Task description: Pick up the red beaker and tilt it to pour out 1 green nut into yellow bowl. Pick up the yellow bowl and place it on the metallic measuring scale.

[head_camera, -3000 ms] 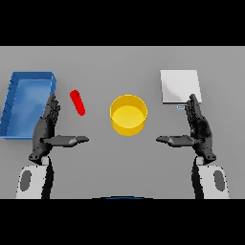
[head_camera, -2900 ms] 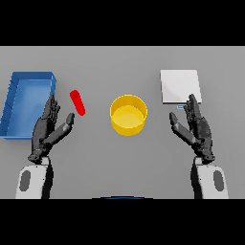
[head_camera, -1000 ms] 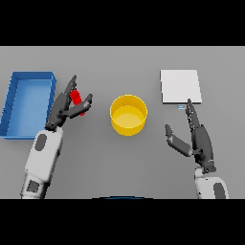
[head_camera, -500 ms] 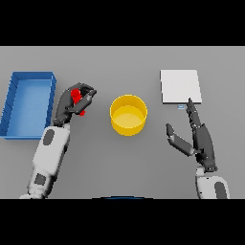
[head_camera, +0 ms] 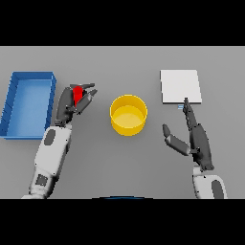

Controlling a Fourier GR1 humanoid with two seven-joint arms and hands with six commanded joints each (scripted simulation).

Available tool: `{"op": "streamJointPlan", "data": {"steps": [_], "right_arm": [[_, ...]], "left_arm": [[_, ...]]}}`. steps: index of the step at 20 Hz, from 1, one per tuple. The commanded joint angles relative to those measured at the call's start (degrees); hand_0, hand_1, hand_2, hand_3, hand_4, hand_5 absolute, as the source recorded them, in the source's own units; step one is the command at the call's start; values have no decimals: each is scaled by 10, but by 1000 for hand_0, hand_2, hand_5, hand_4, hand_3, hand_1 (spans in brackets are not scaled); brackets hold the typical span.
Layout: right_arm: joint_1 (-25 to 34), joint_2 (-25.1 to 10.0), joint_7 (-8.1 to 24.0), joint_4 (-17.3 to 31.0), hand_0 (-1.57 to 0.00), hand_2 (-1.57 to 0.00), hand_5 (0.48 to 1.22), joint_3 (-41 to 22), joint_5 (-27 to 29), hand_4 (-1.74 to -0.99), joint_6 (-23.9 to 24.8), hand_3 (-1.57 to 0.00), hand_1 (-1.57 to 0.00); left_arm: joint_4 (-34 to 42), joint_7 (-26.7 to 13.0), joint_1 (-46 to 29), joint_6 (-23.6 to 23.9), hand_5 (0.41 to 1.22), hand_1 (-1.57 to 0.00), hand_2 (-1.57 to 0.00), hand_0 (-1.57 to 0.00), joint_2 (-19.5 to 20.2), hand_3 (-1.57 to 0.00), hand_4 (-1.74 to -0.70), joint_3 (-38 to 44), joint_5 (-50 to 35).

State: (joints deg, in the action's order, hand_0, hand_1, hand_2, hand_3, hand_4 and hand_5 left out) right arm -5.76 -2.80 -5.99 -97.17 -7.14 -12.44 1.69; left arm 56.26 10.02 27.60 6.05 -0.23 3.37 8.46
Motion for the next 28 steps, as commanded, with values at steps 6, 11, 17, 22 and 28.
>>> {"op": "streamJointPlan", "data": {"steps": [6,11,17,22,28], "right_arm": [[-8,3,-5,-9,1,1,673,-10,-19,-1245,9,1,1],[-7,0,7,-17,1,1,694,-15,-33,-1243,12,1,1],[-13,-3,21,-25,1,1,714,-17,-32,-1251,6,1,1],[-16,-2,12,-27,1,1,721,-15,-26,-1267,3,1,1],[-12,1,6,-26,1,1,705,-13,-24,-1262,7,1,1]], "left_arm": [[71,-42,15,16,1101,-1551,-1552,-1551,31,-1552,-1721,-41,28],[114,-115,39,-29,1119,-1563,-1563,-1563,90,-1563,-1733,-138,116],[108,-134,60,-48,1112,-1566,-1566,-1566,125,-1566,-1736,-197,165],[78,-149,135,-68,1152,-1569,-1569,-1569,169,-1569,-1739,-308,298],[4,-115,231,-121,1203,-1571,-1571,-1571,187,-1571,-1647,-407,389]]}}
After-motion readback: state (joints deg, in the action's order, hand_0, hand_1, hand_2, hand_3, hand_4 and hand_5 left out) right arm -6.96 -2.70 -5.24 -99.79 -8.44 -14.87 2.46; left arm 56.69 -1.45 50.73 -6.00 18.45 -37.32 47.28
